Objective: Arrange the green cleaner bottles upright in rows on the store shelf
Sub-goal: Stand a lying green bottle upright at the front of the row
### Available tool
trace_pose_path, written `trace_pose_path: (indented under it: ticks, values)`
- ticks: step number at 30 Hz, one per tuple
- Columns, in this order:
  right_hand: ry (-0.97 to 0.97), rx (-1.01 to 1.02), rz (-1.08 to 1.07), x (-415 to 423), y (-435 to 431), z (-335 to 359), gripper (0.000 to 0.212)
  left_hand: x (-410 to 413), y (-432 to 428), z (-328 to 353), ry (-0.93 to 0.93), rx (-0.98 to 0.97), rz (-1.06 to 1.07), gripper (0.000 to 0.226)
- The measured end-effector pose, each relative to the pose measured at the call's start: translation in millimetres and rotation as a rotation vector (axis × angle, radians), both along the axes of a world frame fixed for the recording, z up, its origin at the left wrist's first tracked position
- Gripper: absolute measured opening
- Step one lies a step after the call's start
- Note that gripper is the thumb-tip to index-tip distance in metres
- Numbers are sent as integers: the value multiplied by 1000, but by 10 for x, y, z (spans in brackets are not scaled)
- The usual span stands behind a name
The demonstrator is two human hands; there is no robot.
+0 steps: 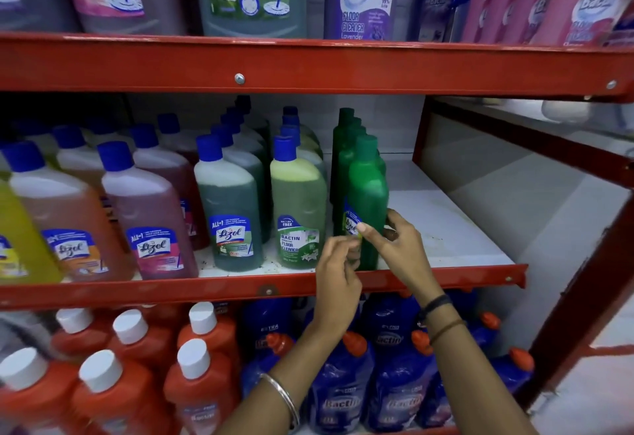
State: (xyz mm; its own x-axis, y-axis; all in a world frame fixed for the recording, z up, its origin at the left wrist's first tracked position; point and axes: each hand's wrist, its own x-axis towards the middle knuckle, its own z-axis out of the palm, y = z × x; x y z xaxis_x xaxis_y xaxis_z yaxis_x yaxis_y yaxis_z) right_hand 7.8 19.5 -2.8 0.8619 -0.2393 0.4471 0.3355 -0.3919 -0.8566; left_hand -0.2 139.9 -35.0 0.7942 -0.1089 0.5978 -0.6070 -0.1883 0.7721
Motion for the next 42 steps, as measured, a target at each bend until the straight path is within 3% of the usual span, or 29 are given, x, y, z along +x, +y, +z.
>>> trace_pose_path:
  ticks: [5, 12, 16, 25, 34, 39, 42]
  values:
    - [77, 74, 204, 84, -186, -19, 33, 63, 22, 31, 114, 112, 26, 60]
    - [107, 61, 268, 176, -375, 51, 32, 38, 7, 82, 215, 151, -14, 60]
    - [41, 90, 202, 192, -377, 25, 34, 95, 10, 154, 238, 170, -25, 50]
    - [26, 281, 83, 81, -236, -112, 28, 11, -47, 259, 282, 154, -80, 71]
    - [59, 246, -36, 2, -216, -156, 35, -16, -21, 262, 322, 128, -85, 81]
    - [30, 232, -47, -114, -152, -171, 15, -102, 24, 233, 302, 113, -58, 80]
    - [16, 211, -39, -156, -107, -153, 15, -138, 41, 239, 277, 115, -49, 79]
